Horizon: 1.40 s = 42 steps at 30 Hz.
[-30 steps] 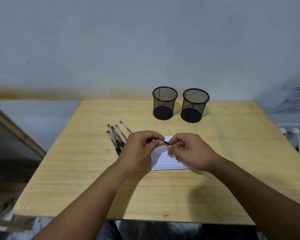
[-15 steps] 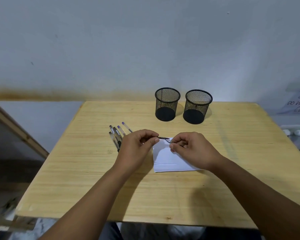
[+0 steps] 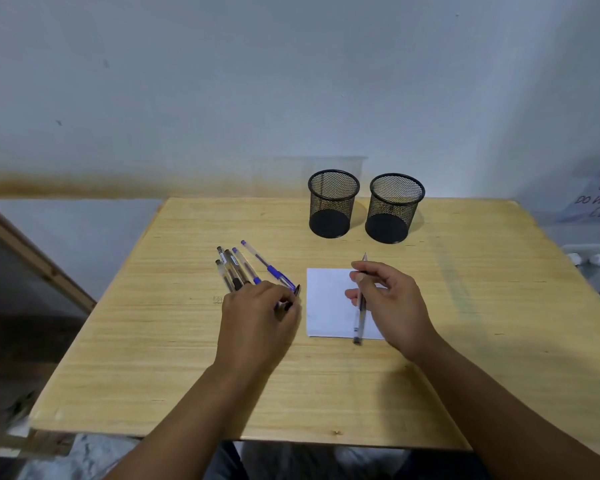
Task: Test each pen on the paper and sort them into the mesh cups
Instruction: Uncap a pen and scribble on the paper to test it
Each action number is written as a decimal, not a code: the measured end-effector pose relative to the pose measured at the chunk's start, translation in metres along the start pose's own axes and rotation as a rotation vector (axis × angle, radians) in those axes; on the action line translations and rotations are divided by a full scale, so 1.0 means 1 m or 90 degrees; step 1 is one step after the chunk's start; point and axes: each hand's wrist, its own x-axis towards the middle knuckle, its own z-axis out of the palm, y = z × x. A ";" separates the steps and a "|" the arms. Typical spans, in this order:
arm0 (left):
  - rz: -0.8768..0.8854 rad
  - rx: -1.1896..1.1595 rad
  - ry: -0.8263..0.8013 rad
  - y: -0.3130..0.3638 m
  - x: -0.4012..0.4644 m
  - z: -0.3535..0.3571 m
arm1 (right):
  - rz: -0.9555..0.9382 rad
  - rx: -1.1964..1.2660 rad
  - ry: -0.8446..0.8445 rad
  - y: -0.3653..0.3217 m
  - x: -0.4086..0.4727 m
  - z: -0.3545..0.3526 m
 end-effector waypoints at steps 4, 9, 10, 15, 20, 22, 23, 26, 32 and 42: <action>-0.001 0.033 -0.015 -0.002 0.000 0.001 | -0.013 -0.011 -0.004 0.005 0.001 0.003; 0.075 0.002 0.003 0.005 -0.011 0.003 | -0.025 -0.003 -0.020 0.011 -0.001 -0.002; 0.097 -0.001 -0.006 0.007 -0.014 0.003 | -0.025 -0.002 -0.023 0.012 -0.002 -0.004; 0.153 0.019 -0.070 0.022 -0.024 0.011 | -0.031 -0.060 -0.047 0.014 -0.003 -0.018; 0.146 0.057 -0.121 0.025 -0.025 0.019 | -0.033 -0.098 -0.056 0.012 -0.004 -0.030; 0.156 0.081 -0.134 0.025 -0.025 0.020 | -0.055 -0.119 -0.056 0.011 -0.006 -0.031; 0.159 0.091 -0.140 0.025 -0.026 0.020 | -0.067 -0.129 -0.053 0.011 -0.007 -0.032; 0.166 0.119 -0.165 0.026 -0.026 0.018 | -0.084 -0.119 -0.038 0.012 -0.006 -0.032; 0.161 0.145 -0.202 0.028 -0.028 0.016 | -0.077 -0.036 0.069 -0.003 0.003 -0.025; 0.173 0.162 -0.219 0.028 -0.027 0.015 | -0.084 0.026 0.053 -0.009 0.012 0.015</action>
